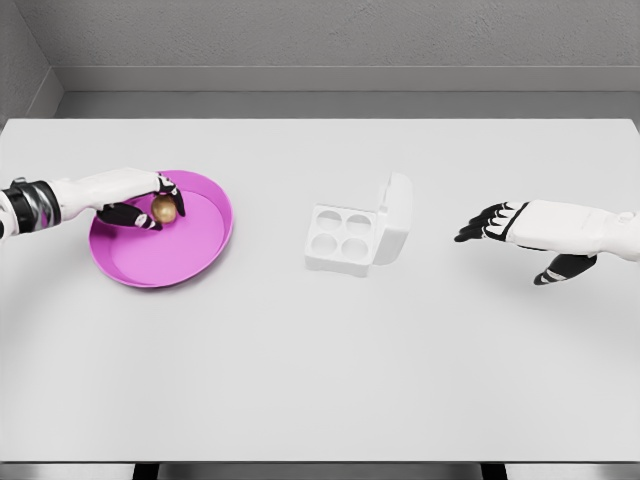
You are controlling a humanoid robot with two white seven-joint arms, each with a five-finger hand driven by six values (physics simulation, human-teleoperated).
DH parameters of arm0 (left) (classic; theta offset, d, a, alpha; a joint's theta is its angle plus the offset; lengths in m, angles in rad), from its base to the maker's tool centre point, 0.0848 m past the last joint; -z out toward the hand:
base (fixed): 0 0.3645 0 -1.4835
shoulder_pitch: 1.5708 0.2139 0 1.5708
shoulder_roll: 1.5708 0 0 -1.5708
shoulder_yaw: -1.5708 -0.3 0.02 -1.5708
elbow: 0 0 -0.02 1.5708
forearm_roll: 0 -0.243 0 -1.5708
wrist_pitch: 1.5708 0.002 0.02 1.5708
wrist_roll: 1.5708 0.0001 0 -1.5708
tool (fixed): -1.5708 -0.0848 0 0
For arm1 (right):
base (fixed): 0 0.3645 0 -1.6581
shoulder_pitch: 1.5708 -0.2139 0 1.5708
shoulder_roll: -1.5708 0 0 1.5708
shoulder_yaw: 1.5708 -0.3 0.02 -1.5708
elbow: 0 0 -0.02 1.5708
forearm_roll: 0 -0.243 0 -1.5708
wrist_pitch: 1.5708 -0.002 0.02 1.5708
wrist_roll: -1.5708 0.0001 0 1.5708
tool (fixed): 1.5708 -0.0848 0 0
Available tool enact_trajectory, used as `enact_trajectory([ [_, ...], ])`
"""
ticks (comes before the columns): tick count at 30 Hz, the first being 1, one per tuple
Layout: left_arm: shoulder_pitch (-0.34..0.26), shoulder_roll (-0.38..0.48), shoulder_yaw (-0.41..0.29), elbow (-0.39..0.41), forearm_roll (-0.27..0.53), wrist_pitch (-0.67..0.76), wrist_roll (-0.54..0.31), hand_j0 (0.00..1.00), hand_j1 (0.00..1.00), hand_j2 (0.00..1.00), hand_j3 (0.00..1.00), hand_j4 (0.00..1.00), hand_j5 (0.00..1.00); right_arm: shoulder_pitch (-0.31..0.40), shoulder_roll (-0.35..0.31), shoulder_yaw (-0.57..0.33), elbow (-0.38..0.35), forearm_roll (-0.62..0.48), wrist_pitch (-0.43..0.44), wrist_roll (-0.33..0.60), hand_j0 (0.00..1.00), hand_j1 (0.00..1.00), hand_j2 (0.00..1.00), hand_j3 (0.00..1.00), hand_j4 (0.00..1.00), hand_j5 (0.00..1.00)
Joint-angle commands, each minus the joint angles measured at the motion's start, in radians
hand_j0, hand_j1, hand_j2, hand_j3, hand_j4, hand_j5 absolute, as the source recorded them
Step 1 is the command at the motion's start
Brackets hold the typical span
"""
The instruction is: Pack egg into the box and close the box lid
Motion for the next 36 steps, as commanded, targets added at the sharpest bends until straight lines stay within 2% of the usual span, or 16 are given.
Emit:
enact_trajectory([
  [1,0.002,0.001,0.0,-0.012,0.019,0.003,0.001,0.4,0.4,0.4,0.4,0.4,0.4,0.0,-0.001,0.0,0.0,-0.006,0.002,0.0,1.0,1.0,1.0,1.0,1.0,1.0],
  [7,0.032,0.007,0.0,-0.121,0.079,0.003,0.001,0.39,0.39,0.39,0.39,0.39,0.39,-0.003,-0.003,0.0,0.0,-0.006,0.002,0.0,1.0,1.0,1.0,1.0,1.0,1.0],
  [19,0.031,0.007,0.0,-0.159,0.091,0.003,0.001,0.38,0.38,0.38,0.38,0.38,0.38,-0.003,-0.003,0.0,-0.003,-0.006,0.002,-0.002,1.0,1.0,1.0,1.0,1.0,1.0],
  [27,0.031,-0.004,-0.003,-0.214,0.103,0.003,0.001,0.36,0.36,0.36,0.36,0.36,0.36,-0.003,-0.016,0.0,-0.009,-0.006,0.002,-0.006,1.0,1.0,1.0,1.0,1.0,1.0],
  [29,0.031,-0.005,-0.005,-0.237,0.135,0.003,0.001,0.36,0.36,0.36,0.36,0.36,0.36,-0.002,-0.015,0.0,-0.009,-0.005,0.002,-0.006,1.0,1.0,1.0,1.0,1.0,1.0],
  [32,0.034,-0.005,-0.056,-0.257,0.234,0.003,0.001,0.36,0.36,0.36,0.36,0.36,0.36,-0.002,-0.009,0.0,-0.006,-0.005,0.002,-0.002,1.0,1.0,1.0,1.0,1.0,1.0],
  [36,0.032,-0.02,-0.062,-0.269,0.257,0.003,0.001,0.36,0.36,0.36,0.36,0.36,0.36,-0.002,-0.009,-0.001,-0.006,-0.005,0.002,0.0,1.0,1.0,1.0,1.0,1.0,1.0],
])
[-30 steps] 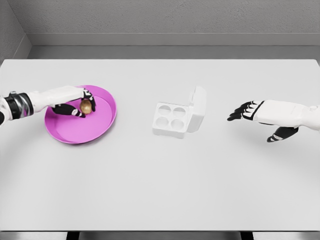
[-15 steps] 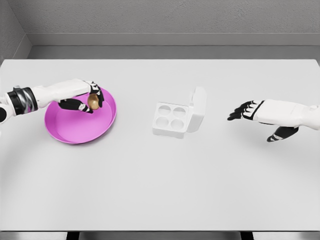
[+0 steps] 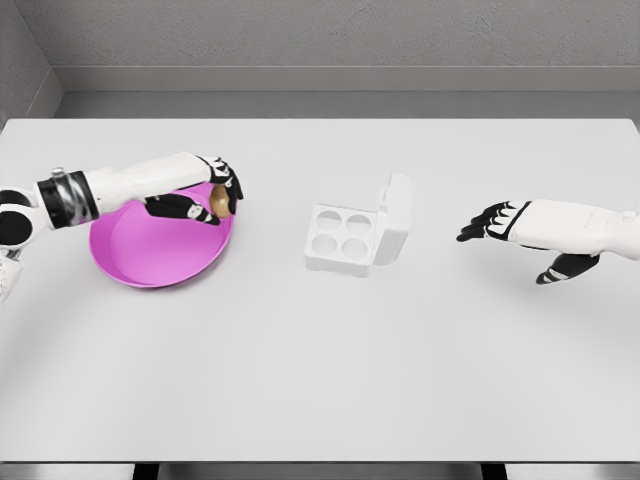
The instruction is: Pack egg into the box and close the box lid
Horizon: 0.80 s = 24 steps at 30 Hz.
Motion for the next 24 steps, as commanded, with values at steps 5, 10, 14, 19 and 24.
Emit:
enact_trajectory([
  [5,0.002,-0.036,-0.011,-0.019,0.077,0.003,0.001,0.36,0.36,0.36,0.36,0.36,0.36,0.0,0.0,-0.001,0.0,-0.006,0.002,-0.001,1.0,1.0,1.0,1.0,1.0,1.0],
  [10,-0.005,-0.059,-0.07,-0.019,0.151,0.003,0.001,0.36,0.36,0.36,0.36,0.36,0.36,0.0,-0.002,-0.001,0.002,-0.008,0.002,-0.002,1.0,1.0,1.0,1.0,1.0,1.0],
  [14,-0.009,-0.082,-0.099,-0.017,0.198,0.003,0.001,0.36,0.36,0.36,0.36,0.36,0.36,0.0,-0.002,-0.001,0.0,-0.008,0.002,-0.002,1.0,1.0,1.0,1.0,1.0,1.0],
  [19,-0.011,-0.137,-0.113,-0.011,0.241,0.019,0.001,0.35,0.35,0.35,0.35,0.35,0.35,0.0,-0.002,-0.001,-0.003,-0.008,0.002,-0.002,1.0,1.0,1.0,1.0,1.0,1.0],
  [24,-0.018,-0.188,-0.113,-0.005,0.25,0.053,0.001,0.33,0.33,0.33,0.33,0.33,0.33,0.0,-0.005,0.0,-0.001,-0.008,0.002,-0.005,1.0,1.0,1.0,1.0,1.0,1.0],
])
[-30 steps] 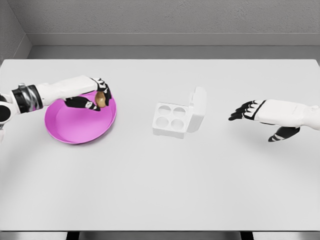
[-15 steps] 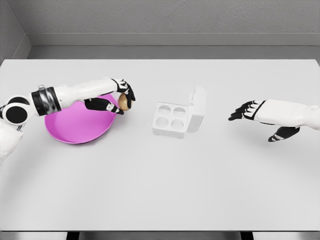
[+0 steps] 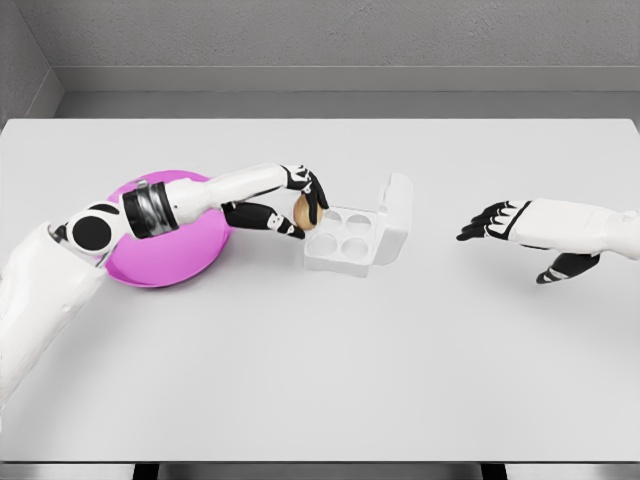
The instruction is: Pack egg into the box and close the box lid
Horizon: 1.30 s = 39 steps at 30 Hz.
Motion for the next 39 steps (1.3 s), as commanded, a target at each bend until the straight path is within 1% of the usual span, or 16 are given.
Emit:
enact_trajectory([
  [1,0.0,-0.025,0.001,0.002,0.048,0.015,0.001,0.32,0.32,0.32,0.32,0.32,0.32,0.0,-0.001,0.0,0.001,-0.006,0.002,-0.001,1.0,1.0,1.0,1.0,1.0,1.0],
  [5,0.0,-0.045,0.003,0.002,0.147,0.094,0.001,0.32,0.32,0.32,0.32,0.32,0.32,0.0,-0.001,0.0,0.003,-0.006,0.002,0.001,1.0,1.0,1.0,1.0,1.0,1.0],
  [6,0.0,-0.056,0.012,0.002,0.148,0.105,0.001,0.32,0.32,0.32,0.32,0.32,0.32,0.0,-0.002,0.0,0.003,-0.006,0.002,0.001,1.0,1.0,1.0,1.0,1.0,1.0],
  [9,0.0,-0.073,0.012,0.005,0.191,0.134,0.001,0.32,0.32,0.32,0.32,0.32,0.32,0.0,-0.004,0.001,0.004,-0.006,0.002,0.002,1.0,1.0,1.0,1.0,1.0,1.0],
  [12,0.002,-0.094,0.01,0.028,0.199,0.141,0.001,0.32,0.32,0.32,0.32,0.32,0.32,0.0,-0.004,0.001,0.006,-0.006,0.002,0.004,1.0,1.0,1.0,1.0,1.0,1.0],
  [14,0.003,-0.1,0.001,0.034,0.233,0.141,0.001,0.32,0.32,0.32,0.32,0.32,0.32,0.0,-0.004,0.001,0.006,-0.006,0.002,0.004,1.0,1.0,1.0,1.0,1.0,1.0],
  [17,0.003,-0.099,0.0,0.033,0.314,0.142,0.001,0.32,0.32,0.32,0.32,0.32,0.32,0.0,-0.005,0.0,0.006,-0.006,0.002,0.004,1.0,1.0,1.0,1.0,1.0,1.0],
  [19,0.002,-0.099,0.001,0.033,0.387,0.154,0.001,0.32,0.32,0.32,0.32,0.32,0.32,0.0,-0.005,0.0,0.006,-0.006,0.002,0.004,1.0,1.0,1.0,1.0,1.0,1.0],
  [20,0.002,-0.099,0.0,0.033,0.426,0.183,0.001,0.32,0.32,0.32,0.32,0.32,0.32,0.0,-0.005,0.001,0.006,-0.006,0.002,0.004,1.0,1.0,1.0,1.0,1.0,1.0],
  [21,0.0,-0.099,0.001,0.031,0.43,0.232,0.001,0.32,0.32,0.32,0.32,0.32,0.32,0.0,-0.005,0.0,0.006,-0.006,0.002,0.004,1.0,1.0,1.0,1.0,1.0,1.0],
  [22,0.002,-0.1,0.003,0.031,0.452,0.248,0.001,0.32,0.32,0.32,0.32,0.32,0.32,0.0,-0.005,0.001,0.006,-0.005,0.002,0.004,1.0,1.0,1.0,1.0,1.0,1.0],
  [27,0.014,-0.128,0.0,0.033,0.46,0.263,0.001,0.33,0.33,0.33,0.33,0.33,0.33,0.0,-0.005,0.001,0.006,-0.006,0.002,0.005,1.0,1.0,1.0,1.0,1.0,1.0],
  [29,0.025,-0.129,0.0,0.031,0.46,0.292,0.001,0.33,0.33,0.33,0.33,0.33,0.33,0.0,-0.005,0.001,0.006,-0.006,0.002,0.005,1.0,1.0,1.0,1.0,1.0,1.0],
  [34,0.034,-0.129,0.0,0.034,0.463,0.294,0.001,0.33,0.33,0.33,0.33,0.33,0.33,0.0,-0.004,0.001,0.004,-0.006,0.002,0.005,1.0,1.0,1.0,1.0,1.0,1.0],
  [38,0.038,-0.148,0.006,0.07,0.464,0.295,0.001,0.33,0.33,0.33,0.33,0.33,0.33,0.0,-0.002,0.001,0.004,-0.005,0.002,0.005,1.0,1.0,1.0,1.0,1.0,1.0],
  [39,0.038,-0.152,0.007,0.077,0.486,0.295,0.001,0.33,0.33,0.33,0.33,0.33,0.33,0.0,-0.002,0.001,0.004,-0.006,0.002,0.005,1.0,1.0,1.0,1.0,1.0,1.0],
])
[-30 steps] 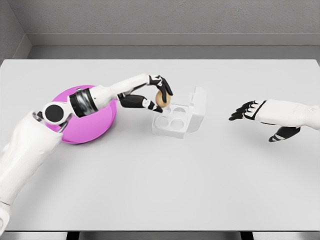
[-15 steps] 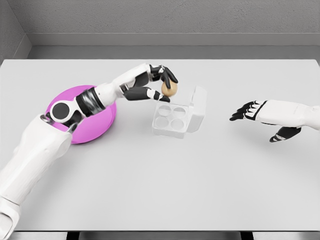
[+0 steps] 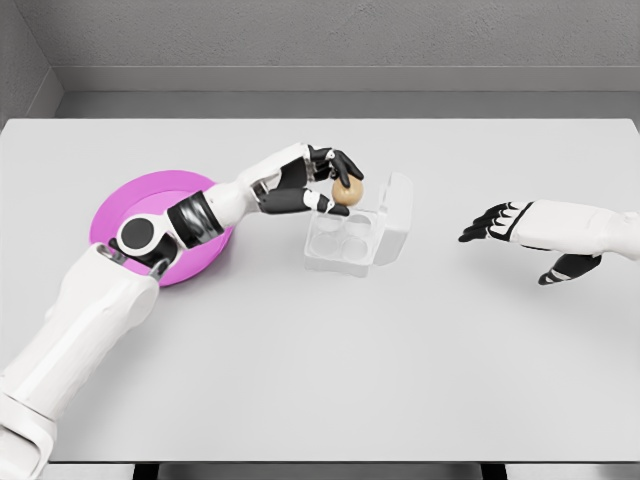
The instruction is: Pack egg into the box and close the box lid
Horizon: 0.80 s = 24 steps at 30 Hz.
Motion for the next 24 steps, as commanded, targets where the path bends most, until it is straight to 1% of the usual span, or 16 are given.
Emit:
enact_trajectory([
  [1,0.0,-0.011,0.007,0.021,0.029,0.024,0.0,0.33,0.33,0.33,0.33,0.33,0.33,0.0,-0.001,0.0,0.0,-0.007,0.002,-0.001,1.0,1.0,1.0,1.0,1.0,1.0],
  [4,0.005,-0.012,0.01,0.021,0.053,0.041,0.0,0.34,0.34,0.34,0.34,0.34,0.34,0.0,-0.001,0.0,-0.002,-0.007,0.002,-0.001,1.0,1.0,1.0,1.0,1.0,1.0],
  [6,0.011,-0.017,0.01,0.022,0.084,0.044,0.0,0.34,0.34,0.34,0.34,0.34,0.34,0.0,-0.001,0.0,-0.002,-0.005,0.002,-0.001,1.0,1.0,1.0,1.0,1.0,1.0],
  [12,0.023,-0.029,0.01,0.035,0.11,0.051,0.0,0.35,0.35,0.35,0.35,0.35,0.35,0.0,-0.001,0.0,-0.003,-0.007,0.002,0.001,1.0,1.0,1.0,1.0,1.0,1.0],
  [15,0.048,-0.029,0.01,0.039,0.114,0.073,0.0,0.36,0.36,0.36,0.36,0.36,0.36,0.0,-0.001,0.0,-0.003,-0.007,0.002,-0.001,1.0,1.0,1.0,1.0,1.0,1.0],
  [18,0.051,-0.027,0.01,0.042,0.133,0.076,0.0,0.36,0.36,0.36,0.36,0.36,0.36,0.0,-0.001,0.0,-0.003,-0.007,0.002,0.001,1.0,1.0,1.0,1.0,1.0,1.0],
  [21,0.043,-0.037,0.01,0.082,0.156,0.099,0.0,0.36,0.36,0.36,0.36,0.36,0.36,0.0,-0.001,0.0,-0.003,-0.007,0.002,0.001,1.0,1.0,1.0,1.0,1.0,1.0],
  [24,0.025,-0.078,0.01,0.144,0.168,0.107,0.0,0.36,0.36,0.36,0.36,0.36,0.36,0.0,-0.002,0.0,-0.003,-0.007,0.002,-0.001,1.0,1.0,1.0,1.0,1.0,1.0],
])
